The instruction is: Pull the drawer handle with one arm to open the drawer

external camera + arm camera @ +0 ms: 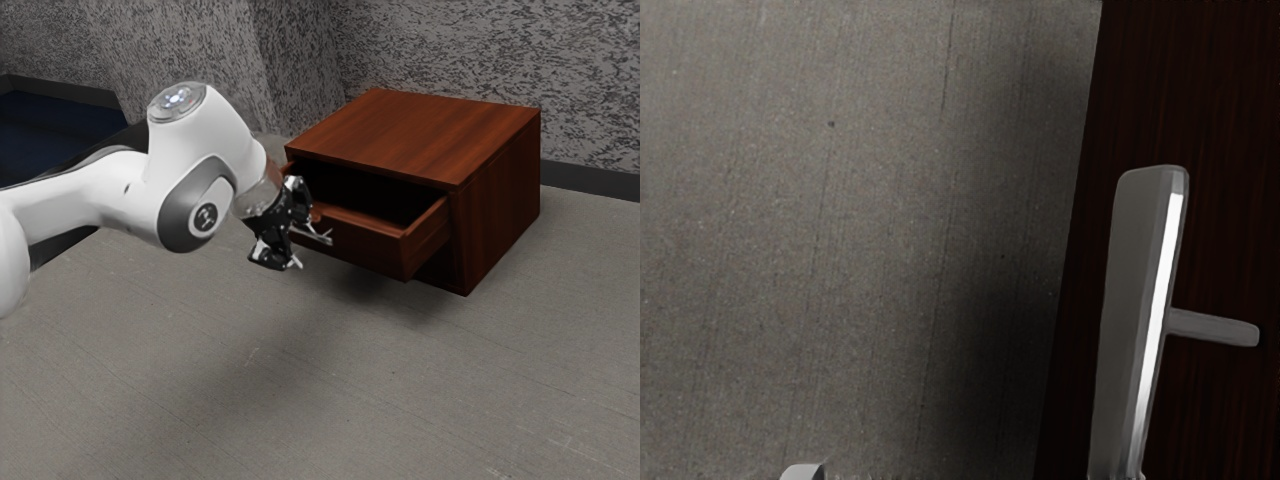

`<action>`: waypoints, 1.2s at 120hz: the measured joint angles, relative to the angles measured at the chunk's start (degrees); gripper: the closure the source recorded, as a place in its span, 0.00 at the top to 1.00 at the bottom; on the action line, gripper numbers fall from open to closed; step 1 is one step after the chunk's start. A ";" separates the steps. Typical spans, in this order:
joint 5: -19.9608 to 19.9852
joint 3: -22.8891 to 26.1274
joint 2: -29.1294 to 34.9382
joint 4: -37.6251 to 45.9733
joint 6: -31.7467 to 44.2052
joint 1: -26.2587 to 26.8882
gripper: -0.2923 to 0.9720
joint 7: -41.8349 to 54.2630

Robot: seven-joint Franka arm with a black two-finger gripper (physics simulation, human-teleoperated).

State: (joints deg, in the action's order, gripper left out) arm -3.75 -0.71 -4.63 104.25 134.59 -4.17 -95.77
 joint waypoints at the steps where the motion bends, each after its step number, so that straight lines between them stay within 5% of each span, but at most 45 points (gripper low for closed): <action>1: 0.00 0.00 0.14 0.15 0.00 0.00 0.48 -0.03; 144: -0.09 0.01 13.82 14.25 0.12 0.02 0.47 -2.28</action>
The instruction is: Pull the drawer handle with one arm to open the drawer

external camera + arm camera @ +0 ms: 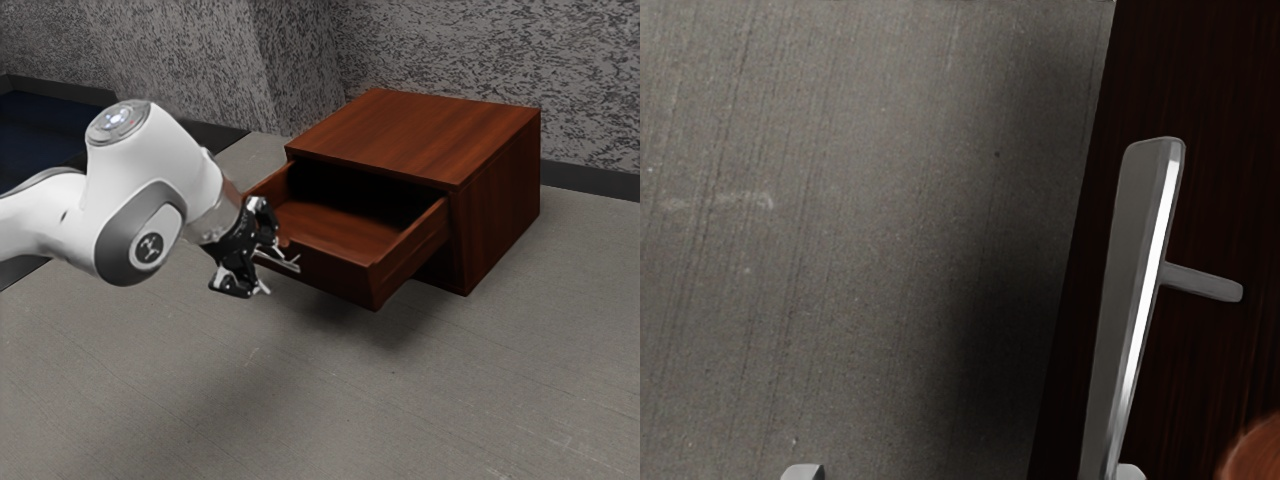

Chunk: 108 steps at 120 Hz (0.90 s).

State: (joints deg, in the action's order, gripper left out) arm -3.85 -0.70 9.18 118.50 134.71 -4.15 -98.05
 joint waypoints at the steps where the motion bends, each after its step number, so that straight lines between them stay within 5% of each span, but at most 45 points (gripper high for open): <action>1: 0.00 0.00 0.08 0.09 0.00 0.00 0.47 -0.02; 52: 0.00 -0.01 2.57 2.23 -0.08 0.04 0.48 -1.01; 108: -0.70 2.58 1.37 -4.11 -2.52 -0.13 0.59 -1.38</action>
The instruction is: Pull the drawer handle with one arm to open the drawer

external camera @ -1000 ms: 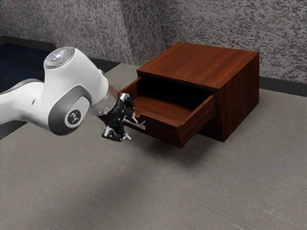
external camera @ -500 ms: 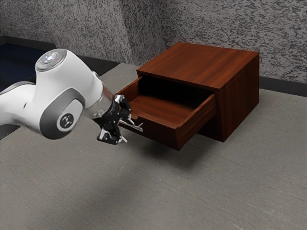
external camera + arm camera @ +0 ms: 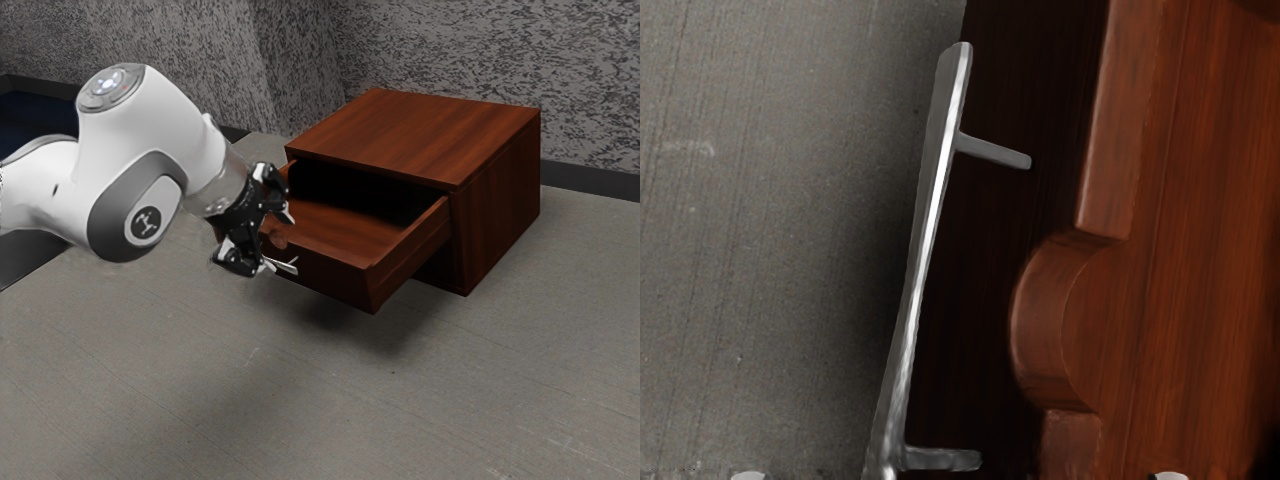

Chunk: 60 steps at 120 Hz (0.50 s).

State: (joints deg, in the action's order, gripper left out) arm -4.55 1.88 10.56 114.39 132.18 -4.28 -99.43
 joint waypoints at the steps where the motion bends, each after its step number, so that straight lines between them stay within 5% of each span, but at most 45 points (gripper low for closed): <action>1: 0.00 0.22 -0.01 -0.16 -0.06 0.00 0.60 0.00; 21: 0.20 6.77 0.05 -6.58 -3.59 0.02 0.68 -0.43; 36: 0.18 12.13 0.07 -17.73 -15.51 0.45 0.71 0.26; 60: 0.00 8.65 -2.39 -29.69 -32.63 0.13 0.73 19.33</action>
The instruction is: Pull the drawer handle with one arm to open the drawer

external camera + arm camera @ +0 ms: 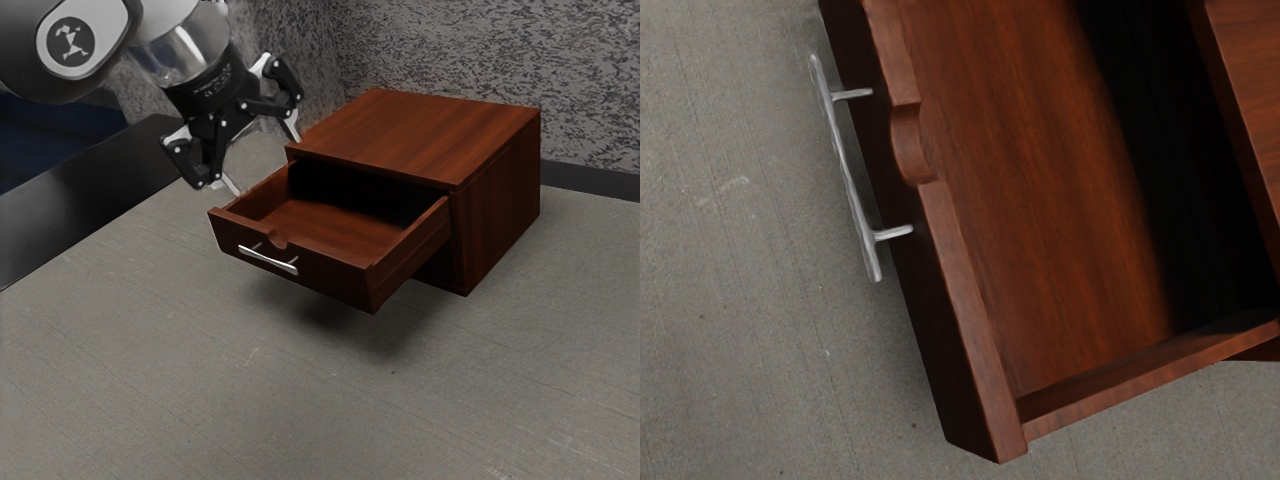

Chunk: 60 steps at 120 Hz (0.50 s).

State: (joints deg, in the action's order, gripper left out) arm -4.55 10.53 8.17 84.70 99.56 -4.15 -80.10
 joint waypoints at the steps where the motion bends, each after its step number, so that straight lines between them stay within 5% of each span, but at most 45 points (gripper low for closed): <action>1: 0.21 -0.45 -0.24 -0.33 -0.58 0.03 0.73 1.01; 28: 2.87 -8.77 -4.07 -2.13 -10.00 -1.10 0.74 24.78; 60: 3.40 -9.34 -4.56 -1.55 -13.28 -0.32 0.75 45.55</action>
State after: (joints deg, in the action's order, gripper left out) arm -1.15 1.18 3.60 83.15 86.28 -4.47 -34.55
